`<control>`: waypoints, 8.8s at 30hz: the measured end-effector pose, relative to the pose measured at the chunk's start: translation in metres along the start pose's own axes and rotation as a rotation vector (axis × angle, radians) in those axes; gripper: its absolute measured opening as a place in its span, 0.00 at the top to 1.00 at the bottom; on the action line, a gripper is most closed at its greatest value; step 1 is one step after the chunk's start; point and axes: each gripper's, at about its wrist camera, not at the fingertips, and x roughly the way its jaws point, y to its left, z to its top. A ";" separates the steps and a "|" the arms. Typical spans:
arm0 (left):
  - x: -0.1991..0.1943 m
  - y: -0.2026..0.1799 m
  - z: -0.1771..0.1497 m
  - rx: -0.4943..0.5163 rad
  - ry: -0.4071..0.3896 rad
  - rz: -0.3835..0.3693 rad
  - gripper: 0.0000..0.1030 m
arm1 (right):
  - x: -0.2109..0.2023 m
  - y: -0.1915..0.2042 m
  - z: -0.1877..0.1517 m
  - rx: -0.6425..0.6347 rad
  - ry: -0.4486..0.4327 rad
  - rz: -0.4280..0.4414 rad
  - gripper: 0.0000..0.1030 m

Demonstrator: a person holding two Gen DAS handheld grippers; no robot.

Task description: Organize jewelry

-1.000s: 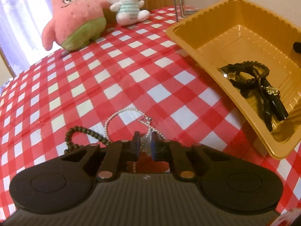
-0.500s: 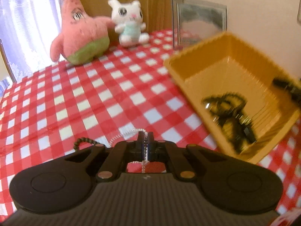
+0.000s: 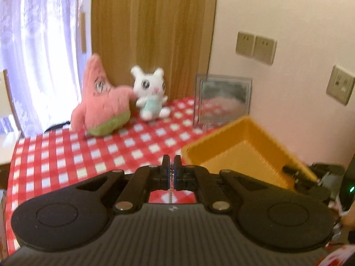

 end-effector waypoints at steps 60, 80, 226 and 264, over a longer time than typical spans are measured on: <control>0.020 -0.070 -0.073 -0.132 0.026 -0.030 0.67 | -0.001 -0.001 -0.002 0.012 -0.001 0.011 0.96; -0.017 -0.007 -0.171 -0.048 0.241 0.332 0.72 | 0.001 -0.001 -0.006 -0.006 0.025 0.010 0.96; 0.129 -0.092 -0.027 -0.106 0.283 -0.333 0.91 | -0.001 0.004 0.007 0.007 -0.009 0.029 0.95; -0.017 0.068 -0.142 -0.218 0.279 0.335 0.64 | -0.001 0.004 0.004 -0.009 -0.002 0.028 0.95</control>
